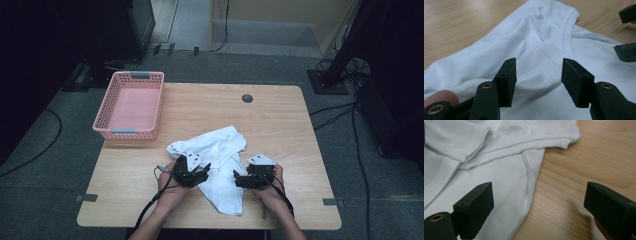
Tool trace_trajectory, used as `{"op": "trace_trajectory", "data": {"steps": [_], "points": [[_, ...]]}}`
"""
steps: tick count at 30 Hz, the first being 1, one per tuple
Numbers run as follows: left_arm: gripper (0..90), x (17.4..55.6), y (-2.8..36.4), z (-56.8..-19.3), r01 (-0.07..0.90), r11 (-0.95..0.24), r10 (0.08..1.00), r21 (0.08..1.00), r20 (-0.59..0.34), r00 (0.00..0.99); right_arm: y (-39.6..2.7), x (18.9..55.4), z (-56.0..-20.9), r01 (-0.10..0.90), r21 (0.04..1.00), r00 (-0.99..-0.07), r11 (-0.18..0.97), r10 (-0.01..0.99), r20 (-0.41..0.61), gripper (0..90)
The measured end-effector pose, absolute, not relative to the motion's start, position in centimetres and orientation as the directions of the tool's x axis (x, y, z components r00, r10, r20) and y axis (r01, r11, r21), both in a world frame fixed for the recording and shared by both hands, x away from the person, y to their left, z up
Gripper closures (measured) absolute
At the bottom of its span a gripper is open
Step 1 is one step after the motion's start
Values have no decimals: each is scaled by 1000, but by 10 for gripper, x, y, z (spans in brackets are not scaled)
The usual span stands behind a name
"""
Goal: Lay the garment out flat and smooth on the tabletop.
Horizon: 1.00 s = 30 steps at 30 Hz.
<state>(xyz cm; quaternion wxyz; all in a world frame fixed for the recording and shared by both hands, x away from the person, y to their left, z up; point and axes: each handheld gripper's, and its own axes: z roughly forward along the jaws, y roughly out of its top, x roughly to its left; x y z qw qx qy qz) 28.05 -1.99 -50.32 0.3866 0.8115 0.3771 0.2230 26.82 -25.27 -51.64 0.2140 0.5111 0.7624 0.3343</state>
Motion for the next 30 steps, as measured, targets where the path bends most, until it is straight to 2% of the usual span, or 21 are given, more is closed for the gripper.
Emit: {"op": "trace_trajectory", "data": {"steps": [2, 6, 8, 12, 20, 26, 28, 30], "points": [[545, 284, -22, -510, 453, -433, 791, 779, 87, 606, -250, 272, -521, 642, 716, -388, 275, 922, -6, 87], [824, 287, -14, -514, 473, -414, 798, 777, 61, 599, -253, 273, -523, 637, 724, -384, 262, 923, 4, 86], [882, 288, -7, -512, 483, -396, 798, 781, 32, 602, -256, 273, -524, 634, 730, -379, 254, 925, 7, 86], [895, 287, 14, -505, 486, -367, 803, 793, 6, 596, -264, 272, -525, 641, 730, -370, 236, 929, 25, 86], [895, 270, 75, -494, 535, -250, 809, 807, -129, 573, -282, 272, -525, 645, 731, -349, 222, 937, 24, 85], [892, 236, 96, -496, 540, -319, 720, 779, -171, 672, -292, 273, -525, 650, 732, -321, 206, 947, 19, 85], [872, 230, 97, -496, 538, -326, 717, 777, -168, 677, -295, 273, -524, 658, 726, -300, 198, 954, 12, 86], [800, 230, 96, -494, 538, -302, 732, 787, -171, 660, -295, 272, -523, 653, 728, -291, 208, 957, -13, 100]]}}
